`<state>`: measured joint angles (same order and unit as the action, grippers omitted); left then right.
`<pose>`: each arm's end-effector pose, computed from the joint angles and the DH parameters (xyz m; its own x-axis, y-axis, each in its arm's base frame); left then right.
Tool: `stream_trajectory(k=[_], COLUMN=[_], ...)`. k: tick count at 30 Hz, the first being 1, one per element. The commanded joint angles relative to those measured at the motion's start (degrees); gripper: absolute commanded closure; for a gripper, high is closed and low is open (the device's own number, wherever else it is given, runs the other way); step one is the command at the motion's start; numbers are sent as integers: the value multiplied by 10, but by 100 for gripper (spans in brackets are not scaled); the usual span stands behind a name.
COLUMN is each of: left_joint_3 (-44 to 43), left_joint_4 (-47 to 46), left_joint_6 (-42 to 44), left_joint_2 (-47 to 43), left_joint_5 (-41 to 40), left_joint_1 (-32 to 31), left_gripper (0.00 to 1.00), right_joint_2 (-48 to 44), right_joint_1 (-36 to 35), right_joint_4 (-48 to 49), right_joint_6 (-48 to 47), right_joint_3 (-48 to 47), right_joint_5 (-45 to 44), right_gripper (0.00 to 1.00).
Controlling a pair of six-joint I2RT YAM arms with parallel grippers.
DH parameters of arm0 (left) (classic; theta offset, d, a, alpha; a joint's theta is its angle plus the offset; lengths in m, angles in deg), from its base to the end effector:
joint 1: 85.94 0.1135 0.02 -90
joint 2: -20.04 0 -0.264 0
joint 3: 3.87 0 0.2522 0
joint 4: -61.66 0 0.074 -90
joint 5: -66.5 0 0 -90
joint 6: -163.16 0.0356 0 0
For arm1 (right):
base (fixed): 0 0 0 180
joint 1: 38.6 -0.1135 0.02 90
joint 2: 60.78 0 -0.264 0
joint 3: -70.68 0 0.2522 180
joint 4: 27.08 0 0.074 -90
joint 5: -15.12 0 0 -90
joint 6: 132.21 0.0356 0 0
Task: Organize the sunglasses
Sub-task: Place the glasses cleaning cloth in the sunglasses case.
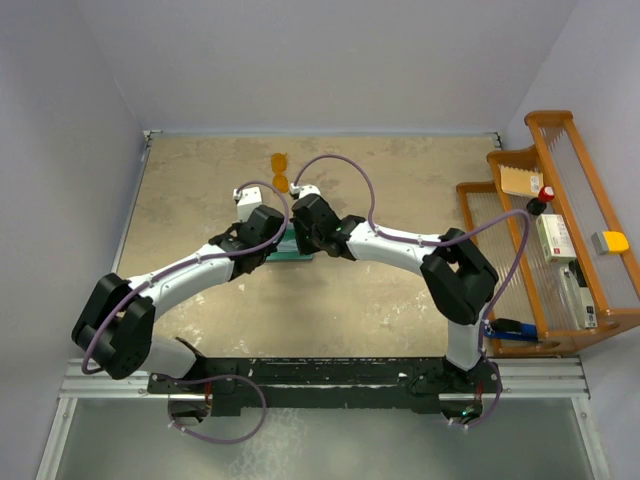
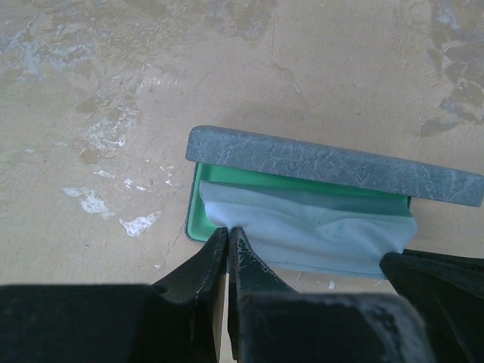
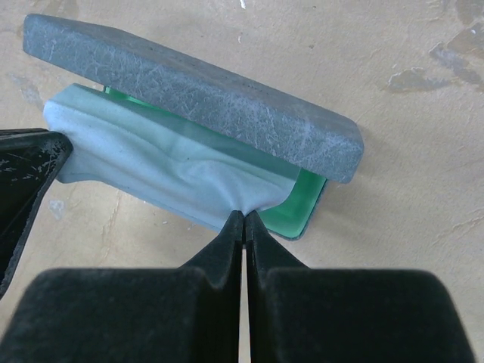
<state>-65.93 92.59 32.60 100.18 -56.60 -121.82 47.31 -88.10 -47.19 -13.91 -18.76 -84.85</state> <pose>0.2404 -0.1499 0.2170 -0.5952 -0.2418 -0.7664 -0.2452 0.9628 -0.1133 0.2813 0.3199 0.2155 -0.6715 -0.0672 -0.7380 -0.3894 0.8793 0.2742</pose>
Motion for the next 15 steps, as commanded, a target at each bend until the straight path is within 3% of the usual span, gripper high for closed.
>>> stream_trajectory(k=[1,15], left_joint_3=[-10,-7], left_joint_4=[-25,-55], left_joint_6=[19,20], left_joint_2=[8,29], left_joint_5=[5,17], left_joint_1=[8,15], left_gripper=[100,100], right_joint_2=[6,20], right_joint_1=[-1,2], right_joint_4=[3,-1], right_joint_6=[-1,-21], right_joint_3=[-27,-36], right_joint_5=[-7,-28], right_gripper=[100,100])
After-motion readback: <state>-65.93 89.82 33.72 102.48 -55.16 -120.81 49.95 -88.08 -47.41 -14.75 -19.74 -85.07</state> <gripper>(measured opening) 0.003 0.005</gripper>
